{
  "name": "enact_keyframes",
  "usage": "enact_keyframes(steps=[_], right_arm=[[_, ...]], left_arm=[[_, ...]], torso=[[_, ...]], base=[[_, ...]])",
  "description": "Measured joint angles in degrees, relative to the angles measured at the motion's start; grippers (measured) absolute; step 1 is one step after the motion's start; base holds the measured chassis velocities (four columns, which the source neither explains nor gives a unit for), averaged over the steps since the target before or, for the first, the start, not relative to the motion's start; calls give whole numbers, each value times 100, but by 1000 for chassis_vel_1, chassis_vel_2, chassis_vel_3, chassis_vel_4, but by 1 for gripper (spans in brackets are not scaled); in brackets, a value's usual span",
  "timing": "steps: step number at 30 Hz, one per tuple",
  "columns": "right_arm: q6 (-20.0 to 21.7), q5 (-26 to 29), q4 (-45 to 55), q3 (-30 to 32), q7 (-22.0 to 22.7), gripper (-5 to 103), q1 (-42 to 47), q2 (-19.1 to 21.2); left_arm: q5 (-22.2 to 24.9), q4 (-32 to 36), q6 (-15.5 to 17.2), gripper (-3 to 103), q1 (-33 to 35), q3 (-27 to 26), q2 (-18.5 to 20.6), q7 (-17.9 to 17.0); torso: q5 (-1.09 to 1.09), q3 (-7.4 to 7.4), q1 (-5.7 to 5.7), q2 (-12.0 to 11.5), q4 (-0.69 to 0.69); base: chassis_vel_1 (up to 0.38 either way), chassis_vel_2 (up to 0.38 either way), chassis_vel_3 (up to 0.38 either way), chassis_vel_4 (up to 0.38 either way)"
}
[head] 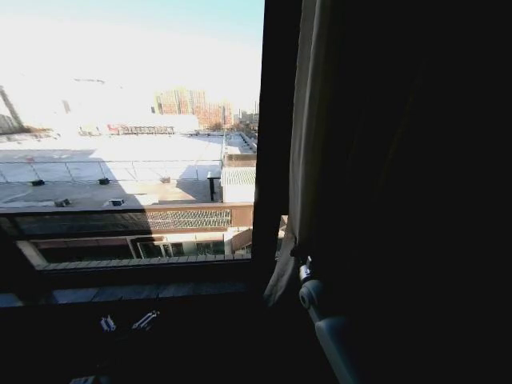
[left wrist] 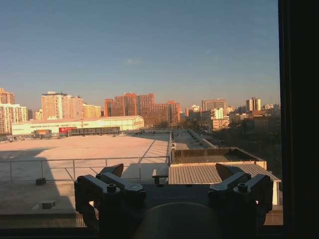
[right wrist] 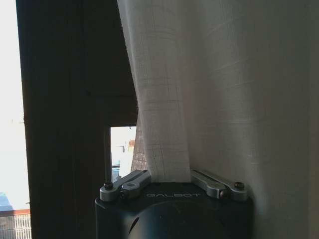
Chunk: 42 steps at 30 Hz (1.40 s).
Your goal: Open the curtains by pulling them apart, changing their state from closed to fully open.
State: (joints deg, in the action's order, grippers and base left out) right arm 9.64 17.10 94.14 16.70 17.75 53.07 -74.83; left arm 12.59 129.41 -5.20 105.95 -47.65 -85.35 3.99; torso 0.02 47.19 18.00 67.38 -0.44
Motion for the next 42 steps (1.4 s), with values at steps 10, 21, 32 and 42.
enact_keyframes(steps=[10, 21, 32, 42], right_arm=[[-134, -237, -304, 280, 428, 0, -60, -145], [179, -115, -777, 914, 1763, 0, -383, -146], [340, -320, 105, 223, 1053, 18, 86, -55], [779, 149, 2149, -297, 207, 56, 1430, 352]], left_arm=[[0, -54, -33, 100, -14, 24, -59, 105], [21, -112, -111, 100, -30, 13, -89, 143], [38, -157, -89, 100, -153, 54, -87, 149], [326, -89, 83, 100, -277, -90, -5, 136]], torso=[[3, -1, -1, 0, 0], [-2, 0, -1, 1, 1], [-3, 1, 0, -1, 3], [0, -1, -2, 0, 1]], base=[[-221, -231, 222, 233], [10, 9, -6, -14], [0, 0, 0, 0], [0, 0, 0, 0]])
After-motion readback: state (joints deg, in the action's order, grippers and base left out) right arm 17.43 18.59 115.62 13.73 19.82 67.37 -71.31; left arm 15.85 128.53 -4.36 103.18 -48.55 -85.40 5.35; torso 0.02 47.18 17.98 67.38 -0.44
